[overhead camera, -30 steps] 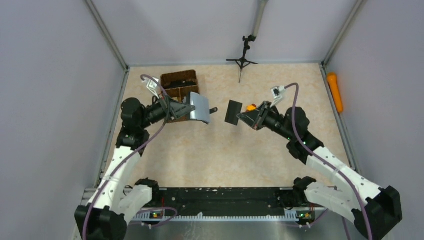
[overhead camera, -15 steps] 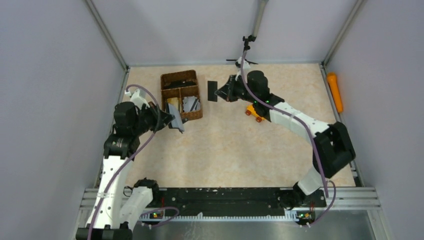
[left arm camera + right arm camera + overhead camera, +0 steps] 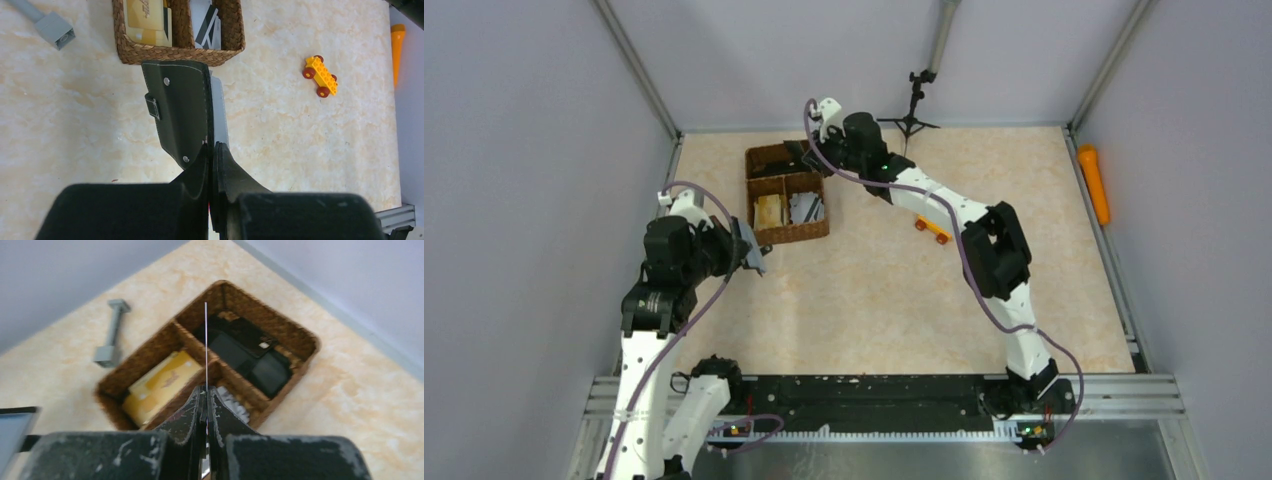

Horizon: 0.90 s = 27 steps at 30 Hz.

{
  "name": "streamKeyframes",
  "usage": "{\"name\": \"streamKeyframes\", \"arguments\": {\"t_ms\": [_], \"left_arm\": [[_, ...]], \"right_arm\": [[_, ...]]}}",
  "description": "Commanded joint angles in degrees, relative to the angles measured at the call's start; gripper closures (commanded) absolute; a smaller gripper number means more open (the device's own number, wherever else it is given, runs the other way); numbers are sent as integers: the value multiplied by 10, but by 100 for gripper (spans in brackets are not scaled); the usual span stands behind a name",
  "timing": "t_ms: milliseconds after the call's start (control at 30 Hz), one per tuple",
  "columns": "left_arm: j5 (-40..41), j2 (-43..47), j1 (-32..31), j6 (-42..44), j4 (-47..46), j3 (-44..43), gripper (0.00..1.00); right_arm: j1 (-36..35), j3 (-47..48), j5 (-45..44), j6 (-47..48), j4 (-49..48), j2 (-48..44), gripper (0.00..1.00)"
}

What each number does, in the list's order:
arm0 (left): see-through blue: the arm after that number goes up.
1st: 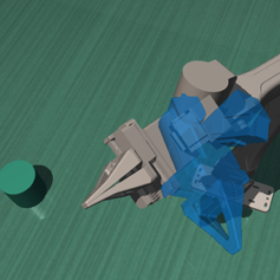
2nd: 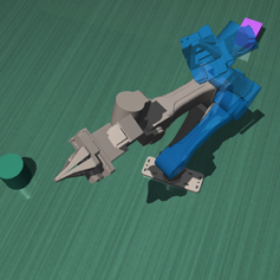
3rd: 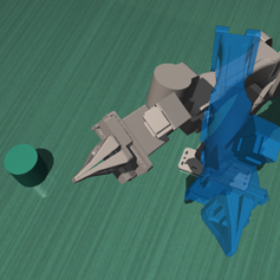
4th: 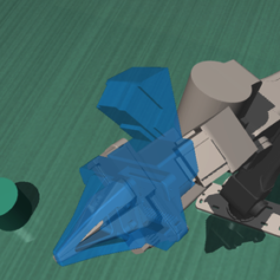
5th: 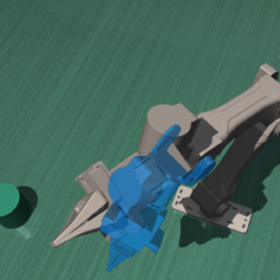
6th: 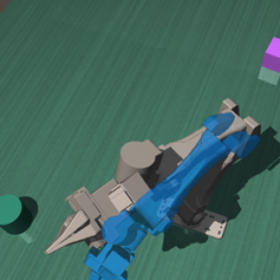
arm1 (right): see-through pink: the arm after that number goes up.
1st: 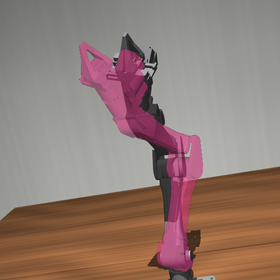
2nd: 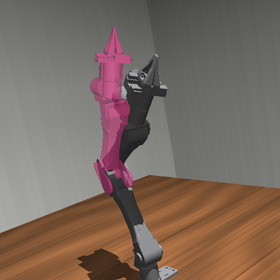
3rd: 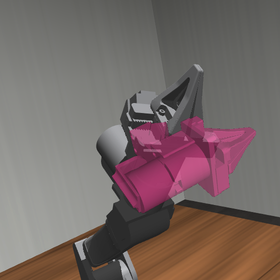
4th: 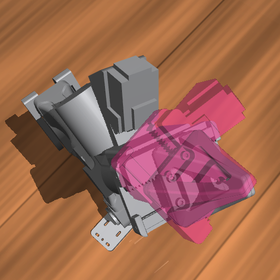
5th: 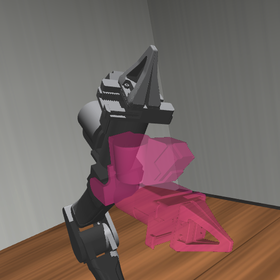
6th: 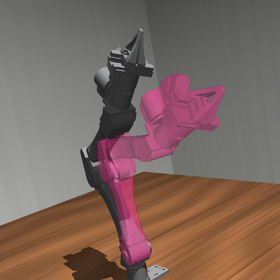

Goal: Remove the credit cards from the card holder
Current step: Place the credit card in the storage box.

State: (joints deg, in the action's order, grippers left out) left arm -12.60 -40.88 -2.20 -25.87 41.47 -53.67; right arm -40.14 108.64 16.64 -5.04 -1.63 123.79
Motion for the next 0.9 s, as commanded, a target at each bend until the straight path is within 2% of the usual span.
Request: {"name": "streamKeyframes", "arguments": {"t_ms": [0,167,400,600,867], "left_arm": [[5,15,3,4,-15,-7,100],[-9,23,4,-7,-19,6,100],[-33,44,3,-29,-29,35,100],[-48,51,3,-40,-19,40,100],[-60,54,4,-40,-22,51,100]], "right_arm": [[-9,85,-55,130,-36,57,100],[-13,188,-110,206,-25,142,100],[-33,207,-176,352,-92,207,100],[-37,227,-202,397,-146,250,100],[-50,305,-242,431,-161,315,99]]}}
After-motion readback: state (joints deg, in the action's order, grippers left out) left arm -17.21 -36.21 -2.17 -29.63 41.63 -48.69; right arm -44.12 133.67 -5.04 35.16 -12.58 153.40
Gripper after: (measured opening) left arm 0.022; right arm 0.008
